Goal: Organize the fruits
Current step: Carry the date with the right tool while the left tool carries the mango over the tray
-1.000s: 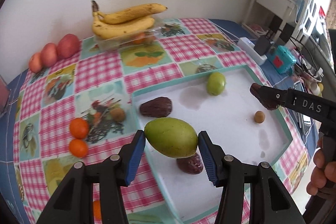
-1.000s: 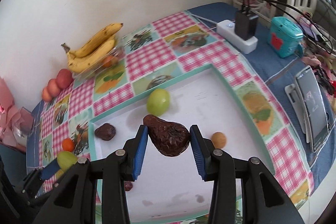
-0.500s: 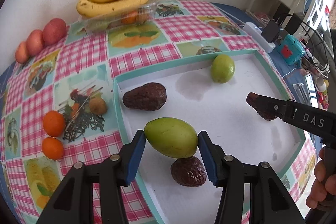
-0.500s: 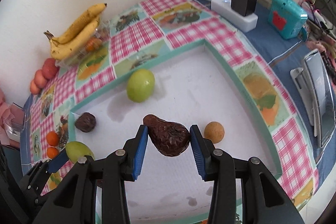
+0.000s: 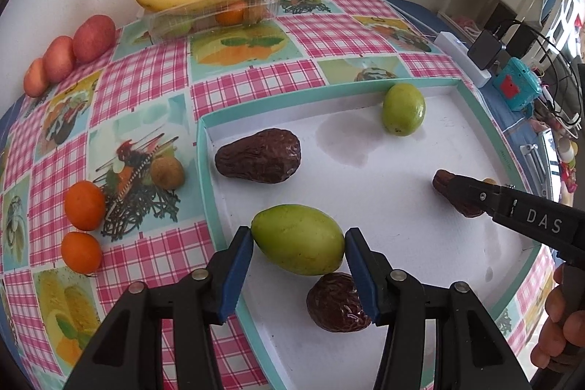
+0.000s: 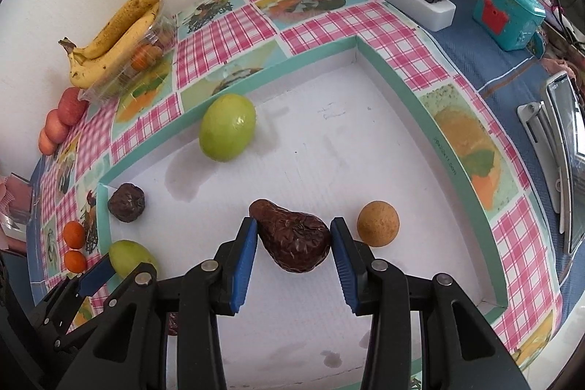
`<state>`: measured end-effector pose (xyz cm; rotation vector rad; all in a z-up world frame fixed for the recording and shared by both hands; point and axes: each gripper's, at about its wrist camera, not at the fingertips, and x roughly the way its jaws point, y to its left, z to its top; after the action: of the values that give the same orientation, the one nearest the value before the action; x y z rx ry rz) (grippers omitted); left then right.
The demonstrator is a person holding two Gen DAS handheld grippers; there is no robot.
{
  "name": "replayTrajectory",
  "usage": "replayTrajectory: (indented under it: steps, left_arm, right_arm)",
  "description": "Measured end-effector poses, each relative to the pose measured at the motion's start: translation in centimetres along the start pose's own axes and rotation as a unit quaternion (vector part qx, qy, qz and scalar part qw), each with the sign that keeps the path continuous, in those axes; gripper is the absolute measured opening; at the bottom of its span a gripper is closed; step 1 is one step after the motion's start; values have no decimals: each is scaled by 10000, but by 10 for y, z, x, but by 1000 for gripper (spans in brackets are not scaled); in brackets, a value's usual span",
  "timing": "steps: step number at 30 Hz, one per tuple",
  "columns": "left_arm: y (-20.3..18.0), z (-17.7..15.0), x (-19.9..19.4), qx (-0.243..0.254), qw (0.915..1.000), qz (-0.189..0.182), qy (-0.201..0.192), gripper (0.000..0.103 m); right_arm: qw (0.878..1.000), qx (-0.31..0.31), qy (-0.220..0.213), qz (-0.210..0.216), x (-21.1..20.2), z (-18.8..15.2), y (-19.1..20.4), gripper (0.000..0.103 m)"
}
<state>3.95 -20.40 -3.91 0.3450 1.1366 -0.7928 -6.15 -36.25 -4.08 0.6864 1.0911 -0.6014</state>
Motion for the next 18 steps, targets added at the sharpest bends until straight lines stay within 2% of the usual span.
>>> replayTrajectory:
  steps: [13,18]
  left_arm:
    - [1,2,-2,14,10000,84,16,57]
    - [1,5,-12,21,9999,102,-80,63]
  right_arm:
    - [10000,37,72,-39,5,0,0,43]
    - [9999,-2,87,-105,4,2,0,45]
